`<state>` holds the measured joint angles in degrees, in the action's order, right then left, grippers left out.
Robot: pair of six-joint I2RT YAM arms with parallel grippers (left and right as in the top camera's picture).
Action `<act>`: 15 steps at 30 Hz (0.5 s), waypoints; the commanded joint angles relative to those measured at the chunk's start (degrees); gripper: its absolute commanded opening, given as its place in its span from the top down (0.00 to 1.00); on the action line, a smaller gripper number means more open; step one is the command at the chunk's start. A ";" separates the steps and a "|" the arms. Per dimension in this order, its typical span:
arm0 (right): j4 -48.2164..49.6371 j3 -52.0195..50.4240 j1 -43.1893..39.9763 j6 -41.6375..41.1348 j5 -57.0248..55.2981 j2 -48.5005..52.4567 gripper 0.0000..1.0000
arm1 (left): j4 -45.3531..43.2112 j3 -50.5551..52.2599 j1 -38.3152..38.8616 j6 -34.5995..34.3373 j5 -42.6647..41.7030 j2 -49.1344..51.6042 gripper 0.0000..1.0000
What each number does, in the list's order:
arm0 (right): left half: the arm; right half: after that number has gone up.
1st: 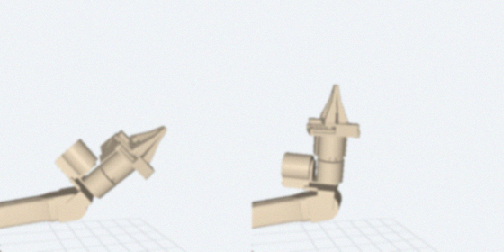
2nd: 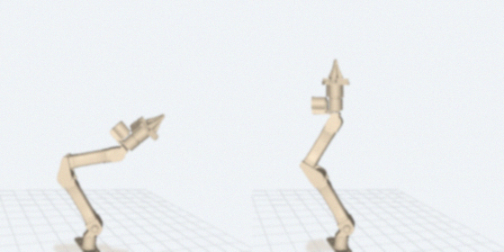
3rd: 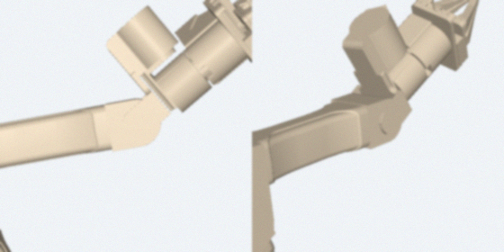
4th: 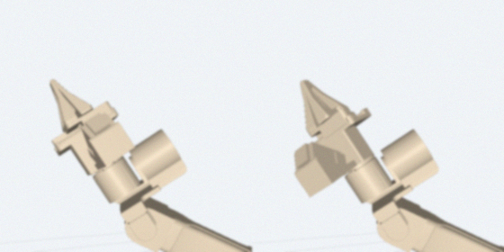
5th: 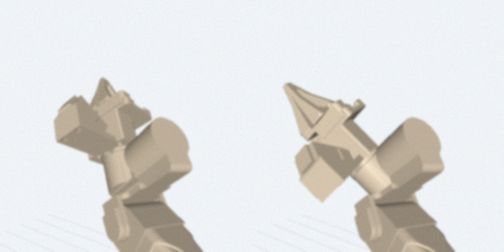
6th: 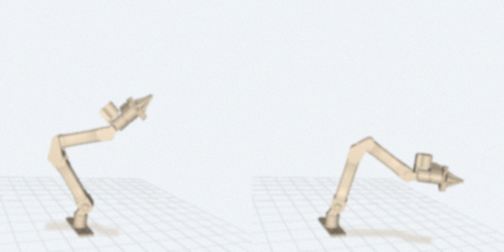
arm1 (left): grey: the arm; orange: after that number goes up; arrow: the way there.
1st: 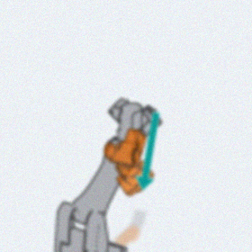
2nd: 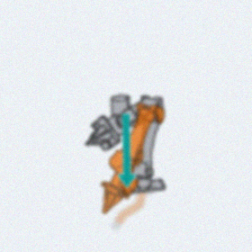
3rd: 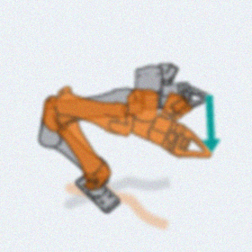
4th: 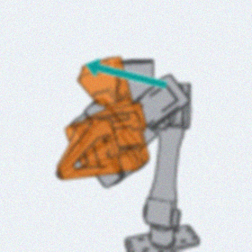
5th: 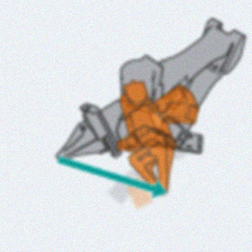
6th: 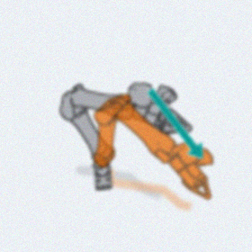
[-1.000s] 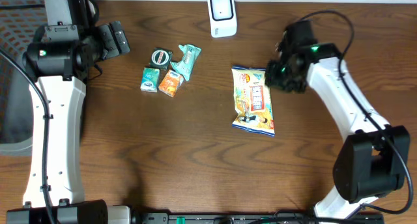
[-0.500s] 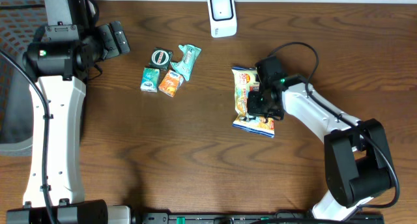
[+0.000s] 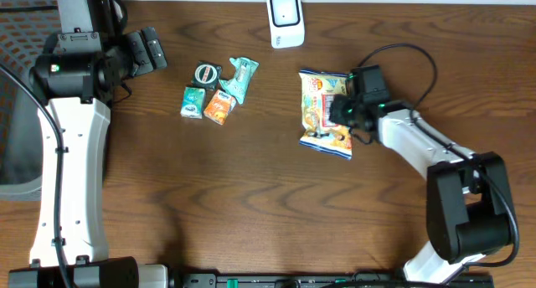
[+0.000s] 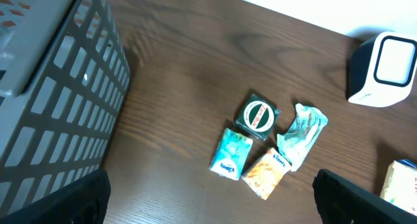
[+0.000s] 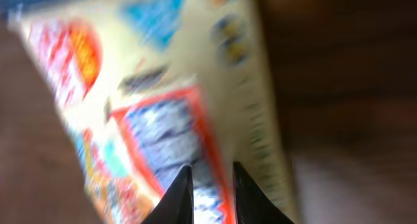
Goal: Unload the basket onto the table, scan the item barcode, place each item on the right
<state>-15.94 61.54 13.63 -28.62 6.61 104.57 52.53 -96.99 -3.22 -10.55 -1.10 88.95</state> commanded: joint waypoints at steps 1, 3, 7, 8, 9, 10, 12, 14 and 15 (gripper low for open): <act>1.29 0.81 -4.33 3.69 -0.22 0.57 0.83 | 0.15 0.24 0.02 -0.50 0.72 0.33 0.02; 1.07 2.51 -5.75 5.44 -0.02 0.57 0.83 | 0.13 0.24 0.02 -0.50 0.72 0.33 0.02; -3.58 8.52 -6.95 7.80 0.98 0.57 0.85 | 0.13 0.24 0.02 -0.48 0.72 0.33 0.02; -5.49 10.25 -6.91 8.48 1.60 0.57 0.85 | 0.15 0.24 0.02 -0.50 0.72 0.33 0.02; -8.00 12.26 -6.62 8.87 2.23 0.57 0.86 | 0.15 0.24 0.02 -0.50 0.72 0.33 0.02; -10.91 14.47 -6.14 9.49 3.21 0.57 0.86 | 0.13 0.24 0.02 -0.48 0.72 0.33 0.02; -15.96 17.64 -4.85 11.47 5.86 0.57 0.91 | 0.15 0.24 0.02 -0.48 0.72 0.33 0.02; -19.78 18.75 -3.17 11.58 6.23 0.57 0.99 | 0.15 0.24 0.02 -0.50 0.72 0.33 0.02; -21.35 18.73 -2.21 12.24 6.16 0.57 0.99 | 0.15 0.24 0.02 -0.50 0.72 0.33 0.02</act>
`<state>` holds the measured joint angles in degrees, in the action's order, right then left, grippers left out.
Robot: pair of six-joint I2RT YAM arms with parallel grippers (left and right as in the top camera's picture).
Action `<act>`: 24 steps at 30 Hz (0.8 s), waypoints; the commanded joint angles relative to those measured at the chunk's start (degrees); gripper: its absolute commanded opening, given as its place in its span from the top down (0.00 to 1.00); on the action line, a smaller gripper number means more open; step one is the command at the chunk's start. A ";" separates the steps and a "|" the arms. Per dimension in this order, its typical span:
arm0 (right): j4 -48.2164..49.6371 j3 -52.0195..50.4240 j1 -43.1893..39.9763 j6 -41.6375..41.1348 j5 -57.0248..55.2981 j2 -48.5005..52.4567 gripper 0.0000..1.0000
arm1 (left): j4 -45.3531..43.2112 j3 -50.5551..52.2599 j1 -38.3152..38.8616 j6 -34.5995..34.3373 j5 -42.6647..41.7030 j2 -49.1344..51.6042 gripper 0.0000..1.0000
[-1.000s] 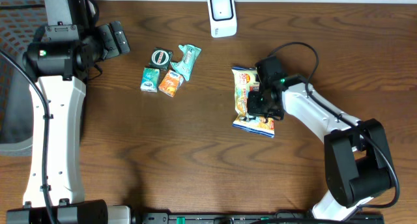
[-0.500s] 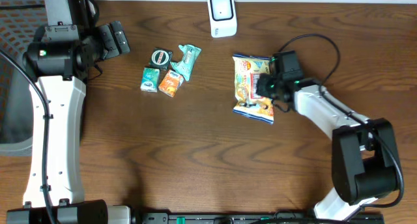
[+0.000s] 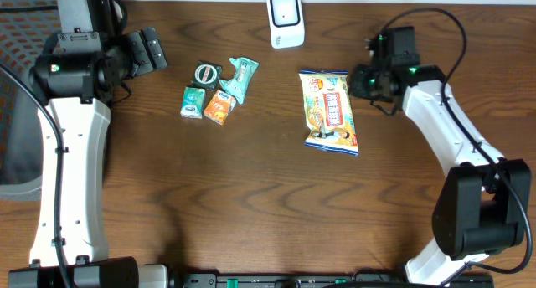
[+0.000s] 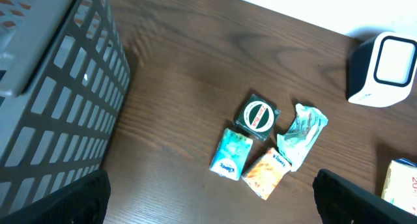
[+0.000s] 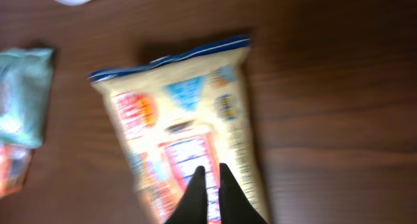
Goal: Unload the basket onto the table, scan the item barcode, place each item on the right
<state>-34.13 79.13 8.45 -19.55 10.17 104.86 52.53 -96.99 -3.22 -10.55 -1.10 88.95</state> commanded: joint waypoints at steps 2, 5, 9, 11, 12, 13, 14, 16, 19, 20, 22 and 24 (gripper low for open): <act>-6.01 1.05 4.96 4.00 2.23 1.36 0.99 | 0.13 0.24 0.02 -0.50 0.72 0.33 0.02; -7.23 1.07 6.82 4.00 2.16 4.59 0.99 | 0.15 0.24 0.02 -0.48 0.72 0.33 0.02; -7.21 1.14 7.41 3.58 2.19 10.03 0.99 | 0.15 0.24 0.02 -0.50 0.72 0.33 0.02; -7.48 1.14 7.34 2.93 2.19 12.50 0.99 | 0.15 0.24 0.02 -0.50 0.72 0.33 0.02; -7.52 1.14 7.34 2.38 2.19 14.01 0.99 | 0.15 0.24 0.02 -0.50 0.72 0.33 0.02; -7.32 1.14 7.34 1.92 2.14 15.47 0.99 | 0.13 0.24 0.02 -0.50 0.72 0.33 0.02; -7.13 1.14 7.34 1.73 2.12 16.28 0.99 | 0.13 0.24 0.02 -0.50 0.72 0.33 0.02; -5.40 1.14 7.34 0.87 0.55 18.51 0.99 | 0.13 0.24 0.02 -0.50 0.72 0.33 0.02; -2.08 1.14 7.10 0.22 -2.01 19.93 0.99 | 0.13 0.24 0.02 -0.50 0.72 0.33 0.02; -0.37 1.14 6.80 -0.13 -2.82 19.98 0.99 | 0.15 0.24 0.02 -0.50 0.72 0.33 0.02; 2.80 1.29 5.99 -0.09 -3.26 19.98 0.99 | 0.13 0.24 0.02 -0.48 0.72 0.33 0.02; 4.46 3.34 4.42 0.39 -3.19 19.98 0.99 | 0.15 0.24 0.02 -0.50 0.72 0.33 0.02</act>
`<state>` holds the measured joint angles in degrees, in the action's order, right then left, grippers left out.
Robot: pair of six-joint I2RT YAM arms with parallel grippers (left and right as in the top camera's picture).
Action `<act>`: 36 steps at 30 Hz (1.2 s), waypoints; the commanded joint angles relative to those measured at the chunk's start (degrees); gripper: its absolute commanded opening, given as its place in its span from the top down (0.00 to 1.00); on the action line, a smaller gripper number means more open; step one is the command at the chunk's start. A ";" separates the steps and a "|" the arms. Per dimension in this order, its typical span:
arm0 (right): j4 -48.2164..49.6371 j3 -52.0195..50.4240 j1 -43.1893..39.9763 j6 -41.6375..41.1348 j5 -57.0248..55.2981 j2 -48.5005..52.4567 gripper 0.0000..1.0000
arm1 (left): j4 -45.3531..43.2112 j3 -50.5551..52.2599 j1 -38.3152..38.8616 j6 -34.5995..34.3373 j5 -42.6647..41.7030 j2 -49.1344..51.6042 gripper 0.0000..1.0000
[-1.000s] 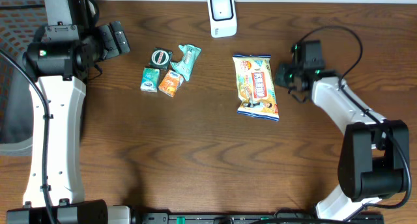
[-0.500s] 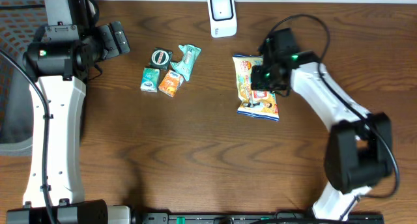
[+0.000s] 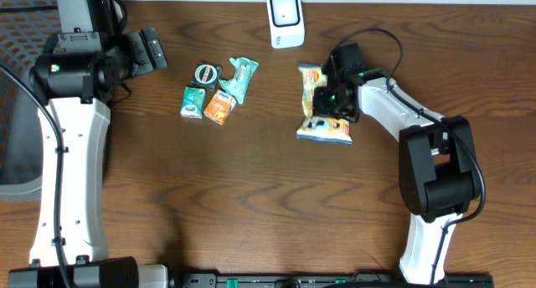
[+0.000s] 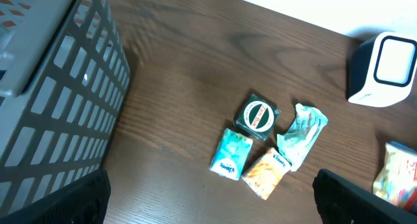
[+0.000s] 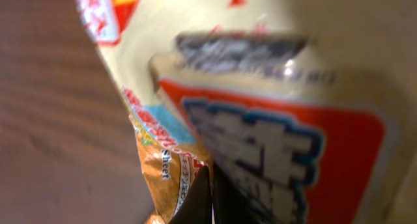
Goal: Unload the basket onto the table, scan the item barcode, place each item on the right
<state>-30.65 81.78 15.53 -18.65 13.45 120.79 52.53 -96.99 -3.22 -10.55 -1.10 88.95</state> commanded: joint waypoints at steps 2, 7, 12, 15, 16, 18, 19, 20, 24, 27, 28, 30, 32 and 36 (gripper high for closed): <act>1.01 3.02 -4.11 1.53 -6.45 4.04 0.99 | 0.15 0.24 0.02 -0.50 0.72 0.33 0.02; -6.60 11.08 -6.84 5.99 -6.23 4.04 0.99 | 0.15 0.24 0.02 -0.50 0.72 0.33 0.02; -17.57 18.58 -7.17 7.17 -6.23 3.93 0.74 | 0.13 0.24 0.02 -0.50 0.72 0.33 0.02; -22.03 21.73 -6.75 7.17 -6.45 3.93 0.53 | 0.15 0.22 0.02 -0.50 0.72 0.33 0.02; -22.67 22.34 -6.51 7.15 -6.47 3.93 0.50 | 0.15 0.24 0.02 -0.50 0.72 0.33 0.02; -22.23 22.51 -5.86 7.17 -6.60 3.93 0.44 | 0.13 0.24 0.02 -0.50 0.72 0.33 0.02; -21.97 22.51 -5.51 7.17 -7.43 3.96 0.39 | 0.13 0.24 0.02 -0.50 0.72 0.33 0.02; -21.57 22.47 -4.81 7.17 -9.70 4.07 0.32 | 0.13 0.24 0.02 -0.48 0.72 0.33 0.02; -21.00 22.36 -0.98 7.17 -24.70 4.48 0.09 | 0.15 0.24 0.02 -0.50 0.72 0.33 0.02; -19.89 22.36 2.67 7.13 -34.32 5.90 0.01 | 0.15 0.24 0.02 -0.50 0.72 0.33 0.02; -19.76 22.36 3.13 7.10 -35.23 6.05 0.01 | 0.13 0.24 0.02 -0.50 0.72 0.33 0.02; -19.15 22.36 4.52 6.86 -37.88 7.52 0.01 | 0.15 0.24 0.02 -0.50 0.72 0.33 0.02; -18.78 22.36 5.38 6.14 -39.26 9.51 0.01 | 0.15 0.24 0.02 -0.50 0.72 0.33 0.02; -18.47 22.36 5.53 5.86 -41.38 13.55 0.01 | 0.15 0.24 0.02 -0.50 0.72 0.33 0.02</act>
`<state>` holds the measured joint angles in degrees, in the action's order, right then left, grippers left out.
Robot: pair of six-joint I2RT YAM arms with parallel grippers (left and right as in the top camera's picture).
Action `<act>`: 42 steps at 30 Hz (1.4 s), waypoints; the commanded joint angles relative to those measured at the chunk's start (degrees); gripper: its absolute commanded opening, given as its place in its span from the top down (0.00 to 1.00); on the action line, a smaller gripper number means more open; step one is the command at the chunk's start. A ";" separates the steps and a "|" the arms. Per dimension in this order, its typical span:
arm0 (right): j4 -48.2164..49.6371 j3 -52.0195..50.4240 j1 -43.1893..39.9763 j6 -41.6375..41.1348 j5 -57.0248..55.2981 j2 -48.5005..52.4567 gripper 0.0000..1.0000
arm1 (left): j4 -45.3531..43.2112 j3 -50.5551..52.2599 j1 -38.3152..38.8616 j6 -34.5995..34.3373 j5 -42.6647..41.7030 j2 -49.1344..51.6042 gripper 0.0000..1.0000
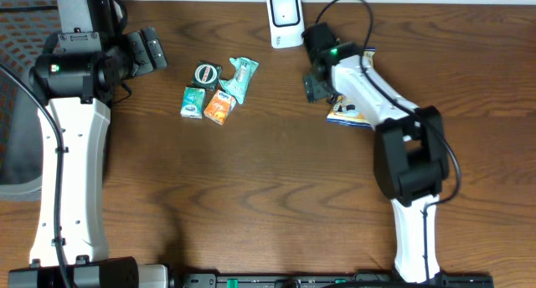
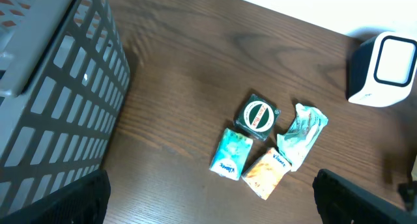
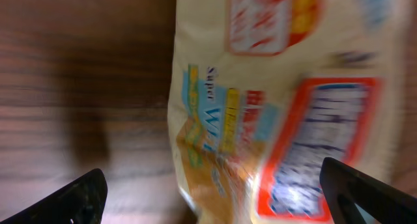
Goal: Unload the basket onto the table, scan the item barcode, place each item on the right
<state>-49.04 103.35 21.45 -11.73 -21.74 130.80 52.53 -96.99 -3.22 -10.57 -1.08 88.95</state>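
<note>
The yellow snack bag (image 1: 348,114) lies on the table right of centre, mostly covered by my right arm. In the right wrist view the bag (image 3: 273,87) fills the picture, blurred, printed side up. My right gripper (image 1: 316,80) is near the bag's upper left end, just below the white scanner (image 1: 285,20). Seen from its wrist camera, my right gripper (image 3: 221,198) is open, fingertips wide apart over the bag. My left gripper (image 1: 151,49) hangs at the far left, open and empty, also in its wrist view (image 2: 208,201). The scanner (image 2: 384,68) shows there too.
A round tin (image 1: 205,73), a teal packet (image 1: 193,102), an orange packet (image 1: 219,106) and a mint wrapper (image 1: 241,74) lie in a cluster left of the bag. A grey mesh basket (image 2: 45,87) stands at the table's left edge.
My right gripper was shut with its tips down on the crumpled bag; now it is open and nearer the scanner. The bag has shifted right, under the arm. The left arm has not moved.
My right gripper was shut at the bag's right edge, then shut to the right of the flat bag. Then it pressed on the bag, which stood bunched up. Now it is open by the scanner with the bag moved right. The left arm stayed still.
</note>
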 commanded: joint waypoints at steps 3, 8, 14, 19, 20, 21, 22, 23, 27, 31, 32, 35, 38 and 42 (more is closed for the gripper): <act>-1.20 0.79 -1.09 -1.07 -8.85 5.44 0.01 | 0.13 0.24 0.02 -0.46 0.70 0.33 0.02; -1.36 0.79 -2.14 -1.07 -7.85 6.51 0.05 | 0.15 0.24 0.02 -0.48 0.70 0.33 0.02; -1.29 0.74 -3.98 -1.07 -2.16 7.54 0.45 | 0.13 0.24 0.02 -0.48 0.70 0.33 0.02; -0.94 0.74 -6.23 -1.07 8.66 7.82 0.99 | 0.15 0.24 0.02 -0.48 0.70 0.33 0.02; -1.05 0.85 -6.67 -1.07 11.45 7.54 0.99 | 0.15 0.24 0.02 -0.48 0.70 0.33 0.02; -1.22 0.98 -6.97 -1.07 13.42 7.23 0.99 | 0.15 0.24 0.02 -0.48 0.70 0.33 0.02; -1.60 1.20 -7.32 -1.07 15.47 6.67 0.99 | 0.13 0.24 0.02 -0.46 0.70 0.33 0.02; -2.69 1.95 -7.98 -1.07 19.04 5.33 0.99 | 0.15 0.24 0.02 -0.46 0.70 0.33 0.02; -4.37 3.76 -9.68 -0.74 30.45 0.79 0.99 | 0.13 0.24 0.02 -0.48 0.70 0.33 0.02; -4.07 3.80 -13.07 4.28 54.60 -4.55 0.99 | 0.15 0.24 0.02 -0.48 0.70 0.33 0.02; -4.09 3.80 -13.92 4.33 58.51 -5.16 0.99 | 0.15 0.24 0.02 -0.48 0.70 0.33 0.02; -4.17 3.76 -16.48 4.98 69.42 -5.44 0.99 | 0.15 0.24 0.02 -0.48 0.70 0.33 0.02; -4.11 2.43 -19.28 7.28 80.74 -4.96 0.99 | 0.15 0.24 0.02 -0.48 0.70 0.33 0.02; -3.76 -1.29 -22.38 7.32 84.50 -4.44 0.99 | 0.15 0.24 0.02 -0.48 0.70 0.33 0.02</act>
<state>-52.88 104.71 1.39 -6.42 51.37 127.35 52.53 -96.99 -3.22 -10.55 -1.08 88.95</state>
